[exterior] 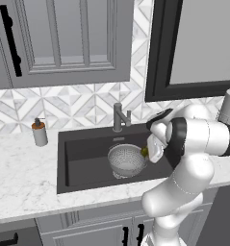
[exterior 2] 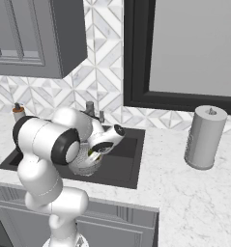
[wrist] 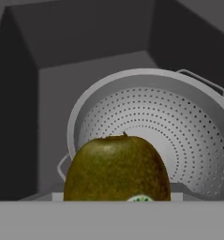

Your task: Put the colander in the sink, put the kiwi in the colander, and turn on the sink faucet and pour water over the colander.

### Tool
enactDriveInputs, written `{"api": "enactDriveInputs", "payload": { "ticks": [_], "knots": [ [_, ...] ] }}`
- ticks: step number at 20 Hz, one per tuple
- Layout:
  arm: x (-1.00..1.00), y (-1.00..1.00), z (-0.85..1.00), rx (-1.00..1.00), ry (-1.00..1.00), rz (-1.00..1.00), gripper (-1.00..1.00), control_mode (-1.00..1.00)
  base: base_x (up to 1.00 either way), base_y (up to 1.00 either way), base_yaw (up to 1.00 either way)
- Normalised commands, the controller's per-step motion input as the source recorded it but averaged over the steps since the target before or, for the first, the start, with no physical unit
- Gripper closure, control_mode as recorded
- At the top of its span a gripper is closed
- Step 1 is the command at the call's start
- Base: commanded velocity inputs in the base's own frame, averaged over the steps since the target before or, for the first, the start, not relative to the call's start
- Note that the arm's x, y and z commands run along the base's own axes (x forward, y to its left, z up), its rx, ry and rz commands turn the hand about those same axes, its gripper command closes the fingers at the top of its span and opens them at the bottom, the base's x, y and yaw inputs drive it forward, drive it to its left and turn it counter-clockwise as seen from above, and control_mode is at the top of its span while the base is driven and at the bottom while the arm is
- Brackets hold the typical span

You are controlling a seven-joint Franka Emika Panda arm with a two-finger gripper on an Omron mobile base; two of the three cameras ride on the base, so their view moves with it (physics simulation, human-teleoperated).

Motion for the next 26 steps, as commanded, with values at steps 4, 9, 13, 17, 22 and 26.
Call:
{"api": "enactDriveInputs", "payload": {
  "ticks": [4, 9, 13, 17, 22, 26],
  "knots": [
    [0.01, 0.06, -0.13, 0.01, 0.00, 0.04, 1.00, -1.00, 0.00, 0.00, 0.00],
    [0.00, 0.20, -0.02, 0.00, 0.00, 0.00, 1.00, -1.00, 0.00, 0.00, 0.00],
    [0.00, 0.20, 0.00, 0.00, 0.00, 0.00, 1.00, -1.00, 0.00, 0.00, 0.00],
    [0.00, 0.01, -0.15, 0.00, 0.00, 0.02, 1.00, -1.00, 0.00, 0.00, 0.00],
    [0.00, 0.00, -0.21, 0.00, 0.00, 0.03, 1.00, -1.00, 0.00, 0.00, 0.00],
    [0.03, 0.00, -0.02, 0.00, 0.00, 0.00, -1.00, -1.00, 0.00, 0.00, 0.00]
  ]
}}
